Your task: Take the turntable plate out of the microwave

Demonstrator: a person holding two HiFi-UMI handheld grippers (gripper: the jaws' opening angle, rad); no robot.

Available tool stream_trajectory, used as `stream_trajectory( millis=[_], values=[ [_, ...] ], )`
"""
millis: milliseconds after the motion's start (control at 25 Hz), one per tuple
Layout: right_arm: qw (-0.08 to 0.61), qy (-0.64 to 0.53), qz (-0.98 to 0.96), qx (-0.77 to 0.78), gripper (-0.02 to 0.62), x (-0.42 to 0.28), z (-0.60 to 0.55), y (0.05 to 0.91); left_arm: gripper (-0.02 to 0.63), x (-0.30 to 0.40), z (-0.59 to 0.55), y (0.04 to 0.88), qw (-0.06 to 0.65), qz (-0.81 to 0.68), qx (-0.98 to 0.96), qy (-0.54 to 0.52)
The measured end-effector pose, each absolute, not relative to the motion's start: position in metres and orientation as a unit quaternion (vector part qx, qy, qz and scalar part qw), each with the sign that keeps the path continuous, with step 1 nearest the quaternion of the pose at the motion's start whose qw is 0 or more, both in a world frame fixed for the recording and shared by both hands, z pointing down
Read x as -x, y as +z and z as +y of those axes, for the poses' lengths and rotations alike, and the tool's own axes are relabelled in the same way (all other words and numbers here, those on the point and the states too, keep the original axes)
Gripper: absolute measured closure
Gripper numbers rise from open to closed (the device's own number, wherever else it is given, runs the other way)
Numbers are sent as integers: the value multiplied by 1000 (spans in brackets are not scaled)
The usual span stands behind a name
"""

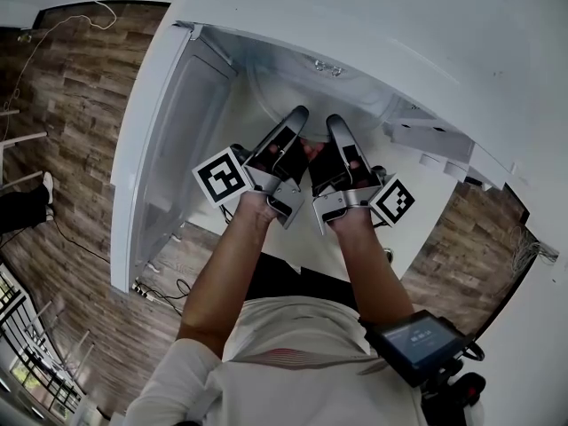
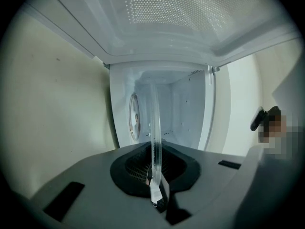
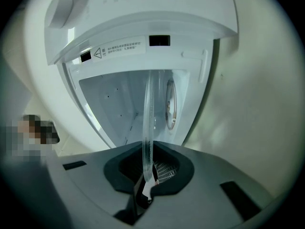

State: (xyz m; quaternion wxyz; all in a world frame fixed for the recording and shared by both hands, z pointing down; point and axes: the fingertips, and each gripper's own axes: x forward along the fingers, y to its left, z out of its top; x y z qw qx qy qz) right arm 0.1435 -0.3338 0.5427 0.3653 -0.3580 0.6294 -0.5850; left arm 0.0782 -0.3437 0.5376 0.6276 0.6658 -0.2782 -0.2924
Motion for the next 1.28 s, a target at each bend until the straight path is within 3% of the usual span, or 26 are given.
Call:
stream_trajectory(
  millis=[1280],
  values=[
    [343, -601, 638, 337, 571, -128, -250, 530, 574, -63, -255, 525, 629, -298, -646, -313]
  ],
)
